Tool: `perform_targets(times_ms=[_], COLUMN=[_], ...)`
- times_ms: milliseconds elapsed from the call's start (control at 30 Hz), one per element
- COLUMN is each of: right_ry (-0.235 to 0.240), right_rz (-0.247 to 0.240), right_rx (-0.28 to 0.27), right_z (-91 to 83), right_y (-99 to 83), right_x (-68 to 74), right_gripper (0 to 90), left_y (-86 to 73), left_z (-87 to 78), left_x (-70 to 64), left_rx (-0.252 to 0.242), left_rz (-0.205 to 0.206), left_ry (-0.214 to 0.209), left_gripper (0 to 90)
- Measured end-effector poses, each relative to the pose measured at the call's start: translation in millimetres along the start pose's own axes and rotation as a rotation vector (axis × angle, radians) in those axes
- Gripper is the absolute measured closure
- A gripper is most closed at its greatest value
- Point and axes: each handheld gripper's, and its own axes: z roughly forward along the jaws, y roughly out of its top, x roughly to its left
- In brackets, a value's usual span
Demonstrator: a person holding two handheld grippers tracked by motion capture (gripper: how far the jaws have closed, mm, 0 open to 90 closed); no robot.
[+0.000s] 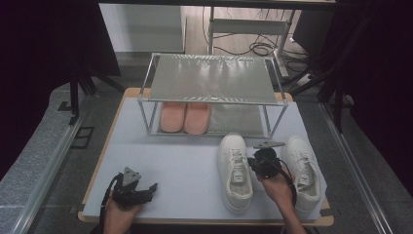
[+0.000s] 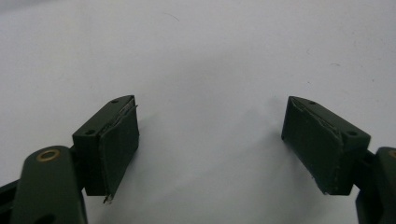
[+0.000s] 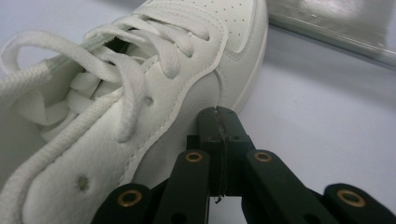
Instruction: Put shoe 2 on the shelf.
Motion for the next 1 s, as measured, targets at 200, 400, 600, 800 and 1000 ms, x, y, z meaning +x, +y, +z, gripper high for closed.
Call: perform_targets(times_ms=[200, 400, 600, 800, 1000], right_ry=[0.082, 0.173, 0.249, 0.273, 0.312], right_rz=[-0.031, -0.058, -0.083, -0.127, -0.18], right_rx=[-0.001, 0.027, 0.052, 0.058, 0.053], right_z=[8.4, 16.1, 24.3, 29.0, 36.0], right_y=[5.9, 14.2, 22.8, 27.9, 33.0], right_x=[10.6, 20.5, 30.2, 38.4, 51.9], right_gripper=[90.0, 90.0, 90.0, 90.0, 90.0], left_y=[0.0, 0.0, 0.0, 0.0, 0.0], left_z=[0.0, 0.0, 0.0, 0.0, 0.0], left_x=[0.1, 0.0, 0.0, 0.0, -0.1], left_rx=[0.0, 0.0, 0.0, 0.0, 0.0], left_rz=[0.0, 0.0, 0.0, -0.001, -0.001], left_ry=[0.0, 0.0, 0.0, 0.0, 0.0], left_gripper=[19.1, 19.1, 19.1, 19.1, 19.1])
